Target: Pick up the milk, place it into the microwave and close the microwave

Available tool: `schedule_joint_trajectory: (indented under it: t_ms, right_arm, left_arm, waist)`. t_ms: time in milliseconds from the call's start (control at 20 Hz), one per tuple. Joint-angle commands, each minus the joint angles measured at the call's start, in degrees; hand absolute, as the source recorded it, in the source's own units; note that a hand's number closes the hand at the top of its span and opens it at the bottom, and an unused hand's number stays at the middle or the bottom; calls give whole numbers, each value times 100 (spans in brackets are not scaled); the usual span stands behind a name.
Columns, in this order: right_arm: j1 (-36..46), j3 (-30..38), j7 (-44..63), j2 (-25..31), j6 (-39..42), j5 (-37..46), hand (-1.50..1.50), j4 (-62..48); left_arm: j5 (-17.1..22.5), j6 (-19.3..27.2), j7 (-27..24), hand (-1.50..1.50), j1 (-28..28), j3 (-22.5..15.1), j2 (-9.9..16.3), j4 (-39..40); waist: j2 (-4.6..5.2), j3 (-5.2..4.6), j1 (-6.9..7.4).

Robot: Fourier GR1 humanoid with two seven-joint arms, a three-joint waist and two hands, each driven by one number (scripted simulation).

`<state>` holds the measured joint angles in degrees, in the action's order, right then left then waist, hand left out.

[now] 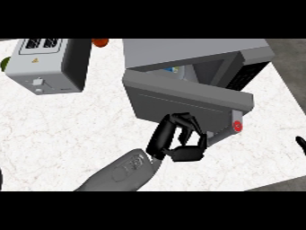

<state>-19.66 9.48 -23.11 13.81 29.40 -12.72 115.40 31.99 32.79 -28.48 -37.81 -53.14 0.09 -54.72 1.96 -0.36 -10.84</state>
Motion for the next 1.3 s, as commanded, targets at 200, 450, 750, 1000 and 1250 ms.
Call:
schedule_joint_trajectory:
  t_ms: [200, 450, 750, 1000, 1250]
  right_arm:
    - [433, 318, 303, 356, -29, -297, -150, 298]
    - [916, 1042, 168, 937, -465, 701, 150, 634]
    - [1245, 1215, 185, 1165, -556, 836, 150, 544]
    - [1453, 1254, 188, 1313, -544, 886, 150, 435]
    - [1729, 1281, 220, 1394, -614, 909, 150, 287]
  left_arm:
    - [733, 697, 46, -150, -672, 153, -9, 302]
    - [1176, 996, 309, -150, -966, 383, -9, 477]
    - [1634, 1211, -8, -150, -1108, 560, -9, 499]
    - [1940, 1287, -131, -150, -1131, 533, -9, 584]
    - [2122, 1253, -310, -150, -1252, 509, -9, 658]
  waist:
    - [82, 0, -294]
    - [96, -15, -424]
    - [192, -4, -461]
    - [241, 8, -459]
    - [301, 11, -420]
